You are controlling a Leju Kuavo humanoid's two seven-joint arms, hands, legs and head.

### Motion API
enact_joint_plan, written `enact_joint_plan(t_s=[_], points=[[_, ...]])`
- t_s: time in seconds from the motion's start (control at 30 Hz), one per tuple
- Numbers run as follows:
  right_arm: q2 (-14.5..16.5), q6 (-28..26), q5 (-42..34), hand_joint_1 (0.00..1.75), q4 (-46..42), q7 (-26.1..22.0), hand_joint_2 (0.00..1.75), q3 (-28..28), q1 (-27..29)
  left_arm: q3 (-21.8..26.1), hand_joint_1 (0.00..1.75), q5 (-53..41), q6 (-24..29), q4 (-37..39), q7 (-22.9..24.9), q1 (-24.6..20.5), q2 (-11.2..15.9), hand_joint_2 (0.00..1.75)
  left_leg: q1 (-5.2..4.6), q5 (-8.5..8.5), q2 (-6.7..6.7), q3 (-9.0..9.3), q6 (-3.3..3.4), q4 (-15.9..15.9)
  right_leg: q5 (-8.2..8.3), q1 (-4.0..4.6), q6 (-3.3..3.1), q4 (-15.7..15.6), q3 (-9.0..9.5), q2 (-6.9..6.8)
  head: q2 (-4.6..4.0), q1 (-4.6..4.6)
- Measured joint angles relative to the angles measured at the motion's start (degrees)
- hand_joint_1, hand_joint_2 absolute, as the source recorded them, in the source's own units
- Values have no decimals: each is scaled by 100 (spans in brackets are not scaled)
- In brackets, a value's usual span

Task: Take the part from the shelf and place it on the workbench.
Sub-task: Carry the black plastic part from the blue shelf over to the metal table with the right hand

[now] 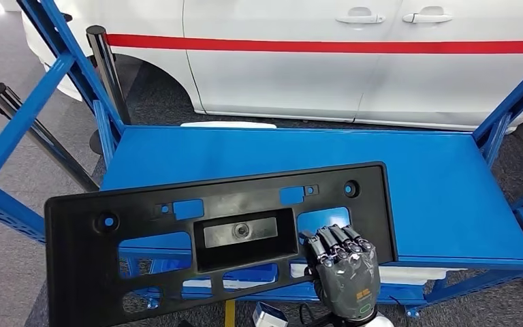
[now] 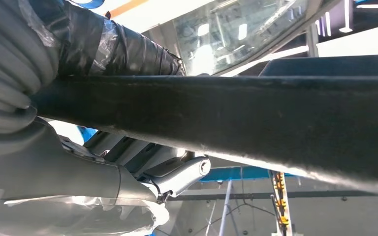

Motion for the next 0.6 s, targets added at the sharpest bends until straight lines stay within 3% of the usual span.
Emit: enact_joint_plan(t_s=[0.03,0.17,0.23,0.3,0.33,0.37,0.4,0.5,0.53,0.6], points=[[13,0,-3,175,2,23,175,30,-4,2,0,8,-9,0,-6,2,2,175,-8,-10,-2,-9,-34,16,22,14,-22,-150,63,4,0,-2],[42,0,-85,175,10,86,175,101,-14,8,0,63,100,1,47,8,5,175,15,-93,-1,-52,-163,113,38,25,-166,-212,71,8,0,-5],[57,0,-144,175,28,105,175,109,-22,10,0,84,262,2,146,9,5,175,29,-384,1,-246,-207,564,55,18,-231,-233,79,-8,0,-7],[64,0,-224,175,62,114,175,109,-20,10,0,111,419,2,222,18,5,175,29,-731,2,-577,-228,1297,54,37,-258,-231,67,-16,0,-8],[65,0,-267,175,82,104,175,109,-16,10,0,120,482,2,248,25,5,175,29,-797,3,-688,-230,1543,54,48,-263,-229,66,-18,0,-8],[67,0,-310,175,103,90,175,108,-12,10,0,123,538,2,270,32,5,175,28,-756,3,-713,-222,1603,53,58,-265,-226,68,-15,0,-9],[75,0,-350,175,123,71,175,106,-9,9,0,124,584,2,290,37,5,175,26,-607,3,-628,-203,1427,52,67,-265,-224,75,-10,0,-9],[122,0,-461,175,172,22,175,101,-7,8,0,128,684,4,334,36,8,175,-5,-98,0,-117,-92,345,50,93,-250,-215,87,6,0,-8],[138,0,-492,175,190,14,175,101,-6,8,0,132,702,5,343,34,10,175,-22,-41,-2,-26,-63,135,55,98,-232,-211,76,6,0,-6],[160,0,-549,175,233,-4,175,98,-6,8,0,139,721,9,356,37,11,175,-45,-32,-4,-4,-36,34,77,100,-183,-216,57,5,0,-5]])
